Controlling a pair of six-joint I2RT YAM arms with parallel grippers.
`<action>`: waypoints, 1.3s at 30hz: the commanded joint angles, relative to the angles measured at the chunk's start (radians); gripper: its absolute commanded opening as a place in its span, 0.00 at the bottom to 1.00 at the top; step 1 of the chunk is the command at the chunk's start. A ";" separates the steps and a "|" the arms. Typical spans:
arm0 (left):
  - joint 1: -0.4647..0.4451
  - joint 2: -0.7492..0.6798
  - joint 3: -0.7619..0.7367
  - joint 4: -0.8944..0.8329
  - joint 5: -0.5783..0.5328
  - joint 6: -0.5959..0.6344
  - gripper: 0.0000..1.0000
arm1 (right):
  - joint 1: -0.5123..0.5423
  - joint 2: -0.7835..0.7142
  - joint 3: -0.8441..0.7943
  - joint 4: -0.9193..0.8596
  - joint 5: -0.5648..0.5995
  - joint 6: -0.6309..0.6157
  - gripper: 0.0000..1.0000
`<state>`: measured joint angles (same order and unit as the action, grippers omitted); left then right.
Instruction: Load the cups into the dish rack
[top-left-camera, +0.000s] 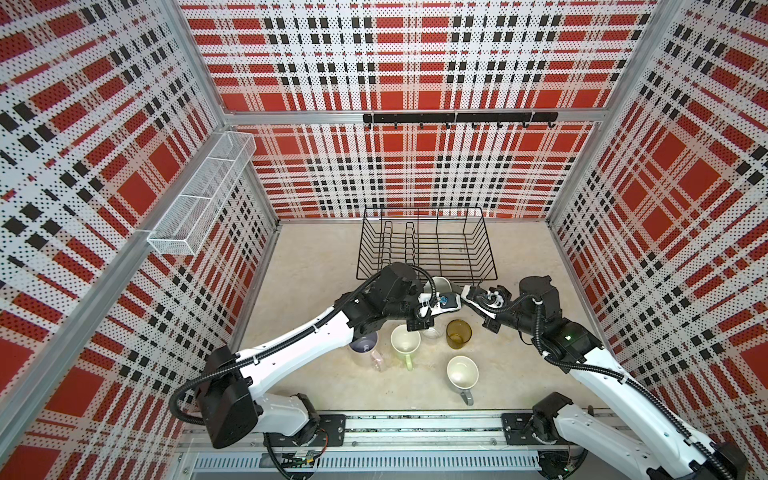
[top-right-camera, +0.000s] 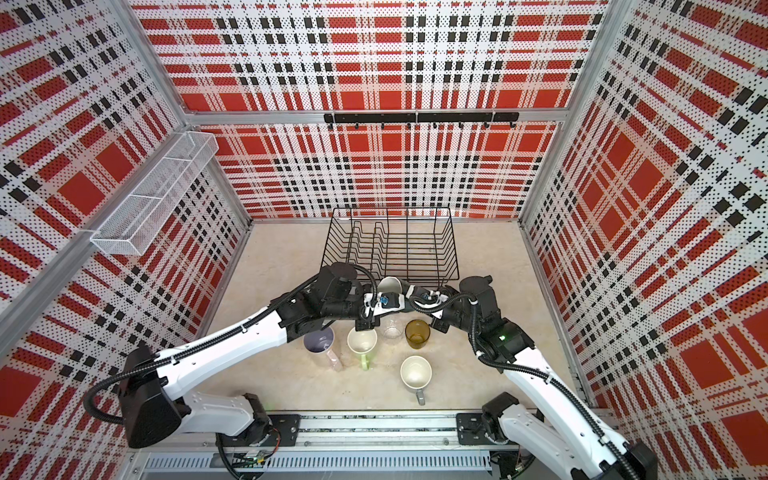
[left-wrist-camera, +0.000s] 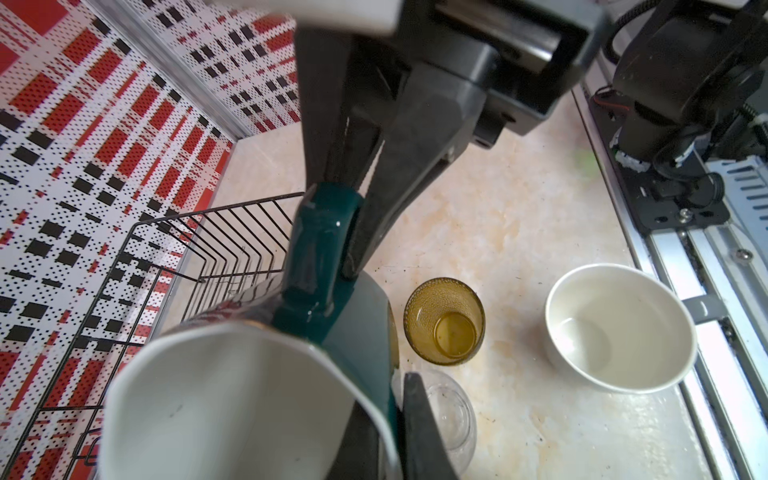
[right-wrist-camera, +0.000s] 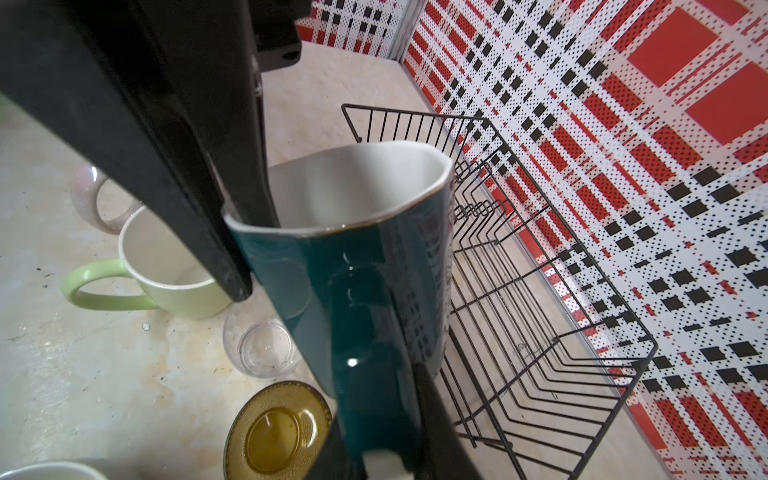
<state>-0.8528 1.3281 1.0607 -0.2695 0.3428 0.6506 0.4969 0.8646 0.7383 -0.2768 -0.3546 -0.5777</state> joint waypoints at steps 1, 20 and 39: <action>0.054 -0.118 -0.101 0.273 -0.003 -0.067 0.00 | 0.008 -0.040 0.000 0.138 -0.078 0.073 0.23; 0.095 -0.198 -0.315 0.704 -0.131 -0.215 0.00 | -0.025 0.013 0.081 0.215 0.200 1.020 0.85; 0.084 -0.033 -0.335 0.871 -0.150 0.099 0.00 | -0.139 0.296 0.204 0.091 -0.552 1.774 0.66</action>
<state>-0.7616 1.2949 0.7010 0.4408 0.1978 0.6510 0.3614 1.1538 0.9192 -0.1684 -0.8394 1.1275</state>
